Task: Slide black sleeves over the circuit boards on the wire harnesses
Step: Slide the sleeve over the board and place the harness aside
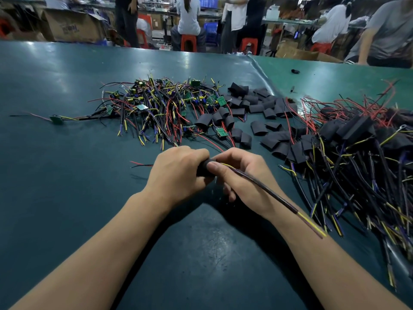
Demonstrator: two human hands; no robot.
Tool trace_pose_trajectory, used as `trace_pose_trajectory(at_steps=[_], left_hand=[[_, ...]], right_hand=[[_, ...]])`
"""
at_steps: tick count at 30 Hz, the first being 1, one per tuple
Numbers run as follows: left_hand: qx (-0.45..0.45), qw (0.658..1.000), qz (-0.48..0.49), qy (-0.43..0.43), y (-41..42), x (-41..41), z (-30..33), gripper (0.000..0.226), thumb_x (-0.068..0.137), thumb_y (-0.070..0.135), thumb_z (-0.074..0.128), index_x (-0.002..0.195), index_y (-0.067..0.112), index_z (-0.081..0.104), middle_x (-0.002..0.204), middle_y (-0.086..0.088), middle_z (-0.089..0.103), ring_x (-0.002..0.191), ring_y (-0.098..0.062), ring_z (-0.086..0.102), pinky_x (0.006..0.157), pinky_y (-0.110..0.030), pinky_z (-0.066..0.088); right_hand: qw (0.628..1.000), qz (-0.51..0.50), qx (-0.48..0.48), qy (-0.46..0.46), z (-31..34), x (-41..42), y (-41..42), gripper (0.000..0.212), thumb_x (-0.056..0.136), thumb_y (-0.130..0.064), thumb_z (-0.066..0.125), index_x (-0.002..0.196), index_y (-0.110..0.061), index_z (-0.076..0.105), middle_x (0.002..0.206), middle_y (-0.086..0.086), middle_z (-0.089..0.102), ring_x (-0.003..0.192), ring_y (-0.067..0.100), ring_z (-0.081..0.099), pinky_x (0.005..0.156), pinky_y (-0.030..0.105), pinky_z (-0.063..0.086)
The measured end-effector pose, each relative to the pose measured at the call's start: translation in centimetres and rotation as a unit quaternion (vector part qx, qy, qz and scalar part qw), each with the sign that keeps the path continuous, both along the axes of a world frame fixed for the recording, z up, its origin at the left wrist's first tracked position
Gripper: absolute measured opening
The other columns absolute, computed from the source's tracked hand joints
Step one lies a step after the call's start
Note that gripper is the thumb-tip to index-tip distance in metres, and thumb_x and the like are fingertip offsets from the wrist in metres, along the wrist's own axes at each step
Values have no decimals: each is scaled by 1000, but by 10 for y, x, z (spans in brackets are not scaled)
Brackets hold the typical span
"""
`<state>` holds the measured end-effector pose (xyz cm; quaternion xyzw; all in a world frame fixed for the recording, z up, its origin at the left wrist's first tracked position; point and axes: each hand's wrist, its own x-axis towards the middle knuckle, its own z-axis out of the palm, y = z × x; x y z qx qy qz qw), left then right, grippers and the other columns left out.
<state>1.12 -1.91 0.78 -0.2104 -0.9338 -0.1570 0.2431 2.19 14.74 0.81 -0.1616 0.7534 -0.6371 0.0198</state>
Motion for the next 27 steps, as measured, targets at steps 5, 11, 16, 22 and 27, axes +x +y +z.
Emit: trace_pose_trajectory(at_steps=[5, 11, 16, 22, 27], left_hand=[[1, 1000, 14, -4, 2, -1, -2, 26, 74, 36, 62, 73, 12, 54, 64, -12, 56, 63, -35, 54, 55, -32, 29], [32, 999, 27, 0, 1, -3, -4, 33, 76, 25, 67, 70, 24, 34, 60, -13, 52, 60, -38, 52, 54, -31, 26], [26, 999, 29, -25, -2, -1, -5, 23, 76, 34, 62, 68, 20, 45, 61, -7, 48, 65, -35, 54, 56, -31, 26], [32, 996, 42, 72, -2, -2, -2, 34, 74, 36, 67, 101, 16, 69, 94, -4, 62, 94, -31, 51, 78, -41, 40], [92, 985, 89, 116, -3, -4, -3, 47, 84, 42, 65, 120, 13, 63, 109, -5, 62, 105, -30, 49, 87, -45, 42]], right_hand=[[998, -15, -50, -39, 0, -2, -2, 10, 83, -20, 77, 92, -16, 73, 65, 2, 67, 49, 10, 54, 41, 21, 40], [995, -17, -87, -50, 4, -4, 1, 36, 76, -54, 69, 81, -18, 69, 68, 2, 65, 50, 12, 52, 40, 22, 41], [994, 17, -80, -70, 4, -1, -2, 27, 76, -42, 72, 80, -16, 65, 64, 6, 62, 43, 12, 51, 38, 21, 40], [999, -27, -42, -19, 4, -1, -1, 17, 82, -21, 78, 78, -15, 63, 60, 5, 62, 45, 13, 51, 39, 23, 41], [929, -226, -291, -26, 32, -13, 30, 19, 90, -29, 68, 79, -16, 60, 59, 0, 65, 44, 9, 53, 38, 17, 39]])
